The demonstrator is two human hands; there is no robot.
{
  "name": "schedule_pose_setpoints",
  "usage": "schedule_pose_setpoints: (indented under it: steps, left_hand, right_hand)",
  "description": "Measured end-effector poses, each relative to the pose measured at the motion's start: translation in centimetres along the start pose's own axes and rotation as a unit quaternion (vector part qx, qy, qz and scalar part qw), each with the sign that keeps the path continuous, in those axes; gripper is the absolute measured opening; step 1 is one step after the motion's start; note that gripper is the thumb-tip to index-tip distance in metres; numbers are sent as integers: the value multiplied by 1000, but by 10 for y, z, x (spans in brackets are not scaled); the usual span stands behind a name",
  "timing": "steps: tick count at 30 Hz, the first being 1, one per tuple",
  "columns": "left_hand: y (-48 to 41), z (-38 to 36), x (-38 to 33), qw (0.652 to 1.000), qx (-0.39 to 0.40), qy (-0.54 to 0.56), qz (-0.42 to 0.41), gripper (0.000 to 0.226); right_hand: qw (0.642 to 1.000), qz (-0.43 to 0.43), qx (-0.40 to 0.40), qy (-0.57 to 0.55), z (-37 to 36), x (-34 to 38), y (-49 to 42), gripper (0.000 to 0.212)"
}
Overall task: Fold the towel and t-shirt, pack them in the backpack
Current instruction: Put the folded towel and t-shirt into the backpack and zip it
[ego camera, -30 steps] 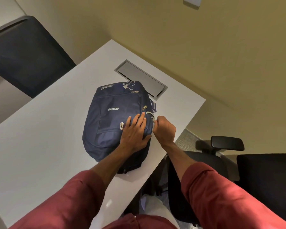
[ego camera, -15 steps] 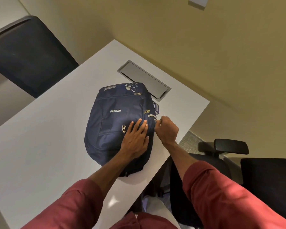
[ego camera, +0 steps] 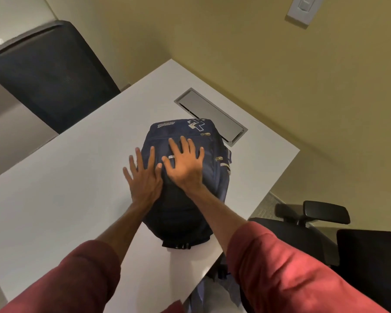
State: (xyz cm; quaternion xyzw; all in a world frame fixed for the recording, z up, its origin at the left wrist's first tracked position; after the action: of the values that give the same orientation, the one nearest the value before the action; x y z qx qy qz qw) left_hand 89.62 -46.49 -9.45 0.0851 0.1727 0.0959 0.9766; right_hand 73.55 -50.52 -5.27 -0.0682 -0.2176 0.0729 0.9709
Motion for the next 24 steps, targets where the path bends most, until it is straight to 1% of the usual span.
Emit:
schedule_pose_setpoints:
  steps: [2, 3, 6, 9, 12, 14, 18, 21, 24]
  left_hand:
    - [-2, -13, 25, 998, 35, 32, 47, 73]
    - [-2, -21, 33, 996, 55, 49, 58, 77]
    - [3, -35, 33, 989, 97, 105, 29, 81]
    - [7, -36, 21, 987, 111, 113, 1, 75]
    - [9, -35, 9, 990, 114, 82, -32, 70]
    - [7, -39, 6, 989, 122, 77, -39, 68]
    - [7, -47, -7, 986, 134, 50, -81, 70]
    - [5, -50, -18, 982, 152, 31, -106, 72]
    - [0, -53, -35, 976, 165, 16, -141, 70]
  right_hand:
    - [998, -29, 55, 31, -23, -1, 6, 74]
    - [995, -40, 76, 53, -31, -7, 12, 79]
    - [989, -54, 103, 88, -40, -27, 32, 88]
    - [986, -93, 125, 58, -39, -36, 41, 90]
    - [982, -132, 129, 45, -36, -41, 53, 89]
    - [978, -159, 128, 37, -35, -45, 64, 89]
    - [972, -205, 109, 31, -29, -54, 83, 91]
    - [969, -228, 91, 25, -22, -57, 98, 91]
    - [966, -235, 102, 25, -15, -67, 110, 95]
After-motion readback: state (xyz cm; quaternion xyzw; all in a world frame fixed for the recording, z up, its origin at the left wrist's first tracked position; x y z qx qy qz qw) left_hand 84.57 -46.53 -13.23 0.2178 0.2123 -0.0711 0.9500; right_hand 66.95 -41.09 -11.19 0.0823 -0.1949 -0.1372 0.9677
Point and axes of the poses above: each hand's wrist, its own y-axis away from the middle knuckle, its own z-axis out of the back of the hand, x = y × z, the point moved 8 cm from there along -y, towards the middle knuckle, and after that the axes turned 7 degrees about x, right-handed, at the moved point
